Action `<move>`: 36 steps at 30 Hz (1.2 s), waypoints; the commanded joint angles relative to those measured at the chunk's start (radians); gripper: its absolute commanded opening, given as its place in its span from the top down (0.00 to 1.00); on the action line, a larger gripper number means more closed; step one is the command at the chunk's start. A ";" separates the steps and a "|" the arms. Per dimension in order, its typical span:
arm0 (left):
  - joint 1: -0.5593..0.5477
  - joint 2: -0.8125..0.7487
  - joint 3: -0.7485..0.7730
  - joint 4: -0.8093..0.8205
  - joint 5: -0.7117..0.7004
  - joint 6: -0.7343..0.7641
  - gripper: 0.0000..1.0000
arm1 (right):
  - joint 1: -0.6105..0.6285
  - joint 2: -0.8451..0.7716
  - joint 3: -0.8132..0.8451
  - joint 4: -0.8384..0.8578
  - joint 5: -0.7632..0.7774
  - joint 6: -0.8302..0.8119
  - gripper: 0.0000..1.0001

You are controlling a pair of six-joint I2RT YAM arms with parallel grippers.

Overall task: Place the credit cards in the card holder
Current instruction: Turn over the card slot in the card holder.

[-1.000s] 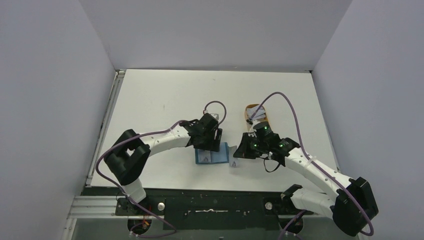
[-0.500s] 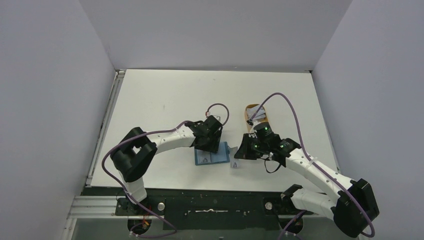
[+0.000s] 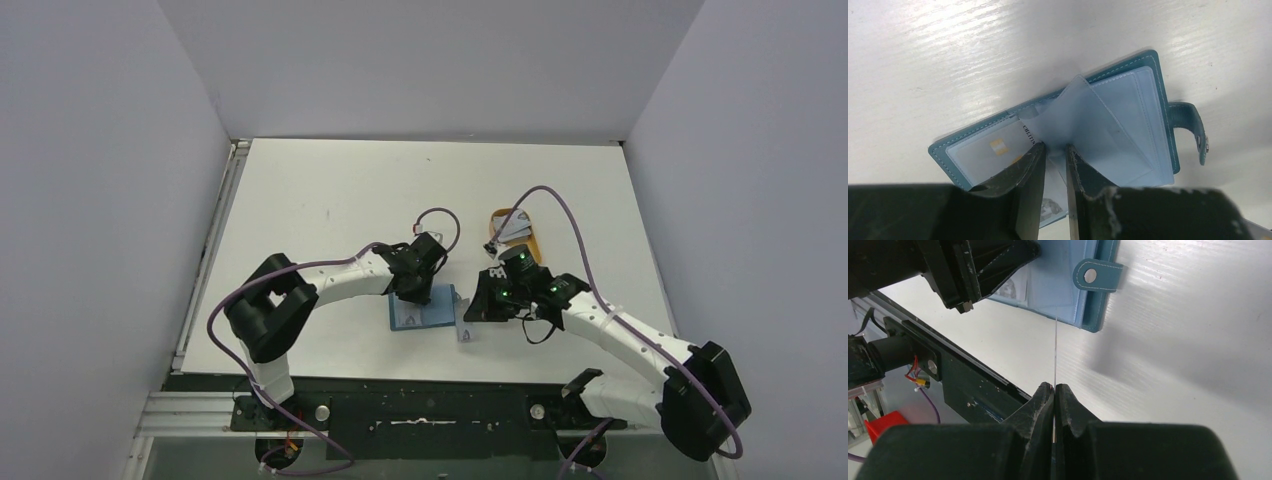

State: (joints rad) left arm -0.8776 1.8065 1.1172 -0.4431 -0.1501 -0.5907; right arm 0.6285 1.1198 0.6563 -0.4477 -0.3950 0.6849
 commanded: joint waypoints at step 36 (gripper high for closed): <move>-0.008 0.021 -0.031 -0.007 -0.005 0.008 0.96 | -0.091 0.272 0.040 0.164 -0.138 -0.031 1.00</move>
State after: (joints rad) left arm -0.8783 1.8069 1.1107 -0.4324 -0.1501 -0.5903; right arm 0.5568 1.4017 0.7120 -0.3393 -0.5323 0.6312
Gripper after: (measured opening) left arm 0.051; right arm 0.029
